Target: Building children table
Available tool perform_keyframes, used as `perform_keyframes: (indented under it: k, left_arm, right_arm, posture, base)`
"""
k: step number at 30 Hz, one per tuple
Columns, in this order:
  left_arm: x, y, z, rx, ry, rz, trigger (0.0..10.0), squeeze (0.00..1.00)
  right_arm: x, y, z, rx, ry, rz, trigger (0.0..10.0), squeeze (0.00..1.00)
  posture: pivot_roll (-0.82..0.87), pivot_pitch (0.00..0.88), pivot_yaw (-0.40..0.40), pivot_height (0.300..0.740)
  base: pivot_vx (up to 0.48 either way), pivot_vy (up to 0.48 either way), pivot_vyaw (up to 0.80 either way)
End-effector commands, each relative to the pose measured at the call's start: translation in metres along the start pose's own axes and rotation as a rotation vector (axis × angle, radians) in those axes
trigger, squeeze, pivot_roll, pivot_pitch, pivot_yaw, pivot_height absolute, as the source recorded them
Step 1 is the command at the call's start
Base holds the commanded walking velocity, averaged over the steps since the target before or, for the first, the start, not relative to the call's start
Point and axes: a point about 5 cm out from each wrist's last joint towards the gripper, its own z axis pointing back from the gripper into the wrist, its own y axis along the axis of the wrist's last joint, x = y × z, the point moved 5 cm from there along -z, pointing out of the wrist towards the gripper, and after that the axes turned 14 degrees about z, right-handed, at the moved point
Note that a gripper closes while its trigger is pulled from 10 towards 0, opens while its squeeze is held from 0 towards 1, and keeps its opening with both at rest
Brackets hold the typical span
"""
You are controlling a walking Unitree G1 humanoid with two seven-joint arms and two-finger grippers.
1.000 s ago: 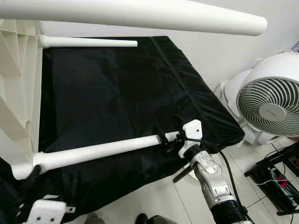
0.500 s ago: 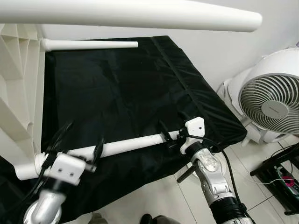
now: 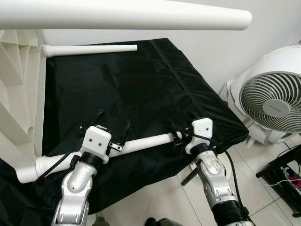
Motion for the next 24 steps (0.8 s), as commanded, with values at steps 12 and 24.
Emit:
perform_keyframes:
  k: [12, 24]
  left_arm:
    - [-0.024, -0.019, -0.030, -0.104, 0.241, 0.066, 10.0, 0.00]
    - [-0.043, -0.016, -0.032, -0.146, 0.297, 0.148, 10.0, 0.00]
  right_arm:
    - [0.010, -0.001, -0.006, -0.081, -0.129, 0.109, 10.0, 0.00]
    - [0.026, -0.010, -0.002, -0.101, -0.131, 0.103, 10.0, 0.00]
  posture:
    - [0.11, 0.046, -0.051, 0.740]
    - [0.14, 0.044, 0.036, 0.740]
  base:
    - [0.000, 0.000, 0.00]
    - [0.000, 0.000, 0.00]
